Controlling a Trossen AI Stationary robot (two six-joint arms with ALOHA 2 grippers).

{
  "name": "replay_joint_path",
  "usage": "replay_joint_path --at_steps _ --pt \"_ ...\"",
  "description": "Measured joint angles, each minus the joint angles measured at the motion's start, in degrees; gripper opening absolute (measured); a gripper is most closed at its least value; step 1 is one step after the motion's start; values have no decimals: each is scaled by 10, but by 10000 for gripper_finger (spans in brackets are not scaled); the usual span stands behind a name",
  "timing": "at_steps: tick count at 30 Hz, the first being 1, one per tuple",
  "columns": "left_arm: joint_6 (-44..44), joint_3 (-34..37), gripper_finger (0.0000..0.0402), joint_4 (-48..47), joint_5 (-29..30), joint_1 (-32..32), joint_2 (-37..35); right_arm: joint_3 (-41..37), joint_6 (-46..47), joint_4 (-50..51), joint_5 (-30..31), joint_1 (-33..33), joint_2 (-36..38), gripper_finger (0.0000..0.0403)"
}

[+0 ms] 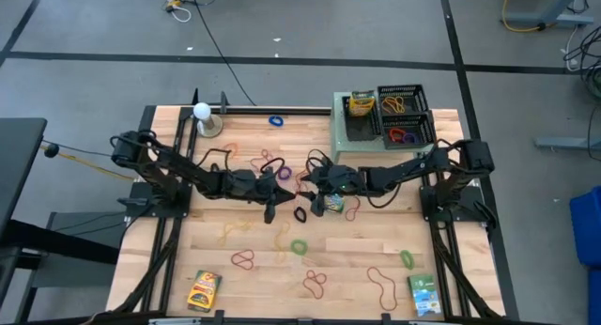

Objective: Pick & Place Office Desk Supplies
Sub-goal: Put the red rubber band into the top right black bin on the shelf

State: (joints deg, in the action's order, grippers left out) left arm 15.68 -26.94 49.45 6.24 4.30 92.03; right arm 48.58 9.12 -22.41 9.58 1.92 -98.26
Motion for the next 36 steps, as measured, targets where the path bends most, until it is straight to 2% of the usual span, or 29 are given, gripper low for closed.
replay_joint_path --at_steps 5,14,17,22,24,27,30,36 --pt "-9 0 6 -1 -4 6 0 0 -32 0 -12 2 0 210" --pt "-14 0 7 2 -10 6 0 -2 -49 3 -108 2 0 164" --pt "-14 0 7 3 -10 6 0 -2 -54 4 -116 2 0 124" --pt "-14 0 7 3 -9 6 0 -2 -60 4 -116 1 0 32" --pt "-13 0 7 3 -5 6 0 -2 -69 4 -116 1 0 10" --pt "-11 0 15 2 -4 6 -2 -2 -70 4 -116 1 0 15" --pt "-12 0 38 -13 -7 6 -18 -2 -70 4 -116 1 0 10" --pt "-32 0 104 -130 -7 6 -92 -2 -70 4 -115 1 1 8"
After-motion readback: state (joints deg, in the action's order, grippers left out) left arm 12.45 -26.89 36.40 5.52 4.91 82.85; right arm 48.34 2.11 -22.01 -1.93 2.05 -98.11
